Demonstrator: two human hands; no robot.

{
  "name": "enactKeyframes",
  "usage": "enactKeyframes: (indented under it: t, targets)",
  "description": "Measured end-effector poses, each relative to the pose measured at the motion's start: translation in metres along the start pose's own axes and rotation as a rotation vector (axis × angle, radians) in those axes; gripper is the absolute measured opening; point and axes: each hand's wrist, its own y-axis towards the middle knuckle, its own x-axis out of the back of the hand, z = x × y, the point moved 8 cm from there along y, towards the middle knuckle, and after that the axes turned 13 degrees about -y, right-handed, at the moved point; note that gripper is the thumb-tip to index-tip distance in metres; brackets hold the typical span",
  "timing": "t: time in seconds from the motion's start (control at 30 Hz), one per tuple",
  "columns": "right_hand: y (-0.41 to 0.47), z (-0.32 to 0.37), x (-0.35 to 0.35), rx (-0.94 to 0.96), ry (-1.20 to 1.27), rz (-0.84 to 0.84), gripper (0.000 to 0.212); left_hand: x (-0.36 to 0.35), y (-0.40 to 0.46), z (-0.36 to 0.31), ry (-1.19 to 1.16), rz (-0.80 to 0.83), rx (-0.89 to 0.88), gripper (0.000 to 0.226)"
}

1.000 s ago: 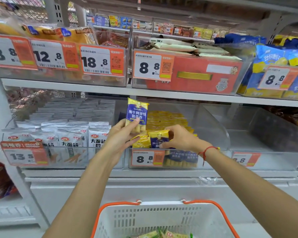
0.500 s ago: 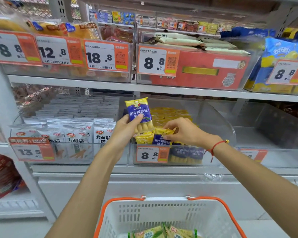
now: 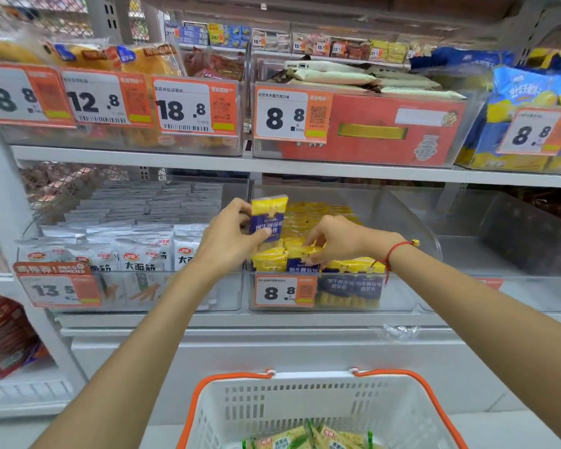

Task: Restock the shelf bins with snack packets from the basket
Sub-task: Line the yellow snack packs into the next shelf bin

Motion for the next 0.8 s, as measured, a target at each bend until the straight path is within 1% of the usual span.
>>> enactKeyframes:
  t: [0.1,0.2,0.23,0.3,0.37,0.4,0.43,0.47,0.53,0.57,0.63,0.7,0.73,0.8]
  targets:
    - [-0.015,-0.020,0.004,-0.065,0.184,-0.072,0.030,-0.014,0.007,-0.003,-0.001,0.182,0.003,0.035]
    - [-0.021,-0.032,0.004,-0.098,0.235,-0.096,0.026,-0.026,0.010,-0.004,0.034,0.317,-0.042,0.057]
    - [-0.021,-0.031,0.003,-0.093,0.222,-0.109,0.025,-0.029,0.011,-0.002,0.045,0.351,-0.049,0.057]
    - [-0.020,-0.029,0.000,-0.080,0.180,-0.146,0.030,-0.034,0.013,0.006,0.039,0.389,-0.010,0.045]
    - [-0.017,-0.029,-0.004,-0.082,0.154,-0.177,0.035,-0.038,0.014,0.013,0.099,0.397,0.036,0.035]
    - [-0.016,-0.030,-0.005,-0.084,0.152,-0.181,0.036,-0.039,0.014,0.012,0.188,0.404,0.038,0.030]
    - [-0.014,-0.030,-0.006,-0.081,0.158,-0.176,0.037,-0.040,0.014,0.008,0.335,0.411,0.022,0.024]
    - [-0.014,-0.030,-0.006,-0.075,0.165,-0.161,0.038,-0.040,0.016,0.002,0.523,0.414,-0.020,0.025]
    - [-0.013,-0.029,-0.006,-0.063,0.156,-0.132,0.038,-0.043,0.020,-0.019,0.882,0.425,-0.141,0.038]
    - [-0.013,-0.028,-0.005,-0.058,0.129,-0.130,0.039,-0.048,0.023,-0.025,1.025,0.468,-0.177,0.043]
    - [-0.011,-0.023,-0.003,-0.033,0.071,-0.153,0.036,-0.058,0.024,-0.024,1.261,0.607,-0.180,0.054]
    - [-0.009,-0.017,-0.002,-0.009,0.043,-0.177,0.031,-0.066,0.022,-0.013,1.378,0.702,-0.166,0.058]
    - [-0.009,-0.016,-0.001,-0.003,0.032,-0.191,0.030,-0.068,0.021,-0.009,1.387,0.718,-0.172,0.057]
    - [-0.009,-0.019,0.001,-0.003,0.052,-0.212,0.029,-0.067,0.019,-0.007,1.333,0.699,-0.201,0.055]
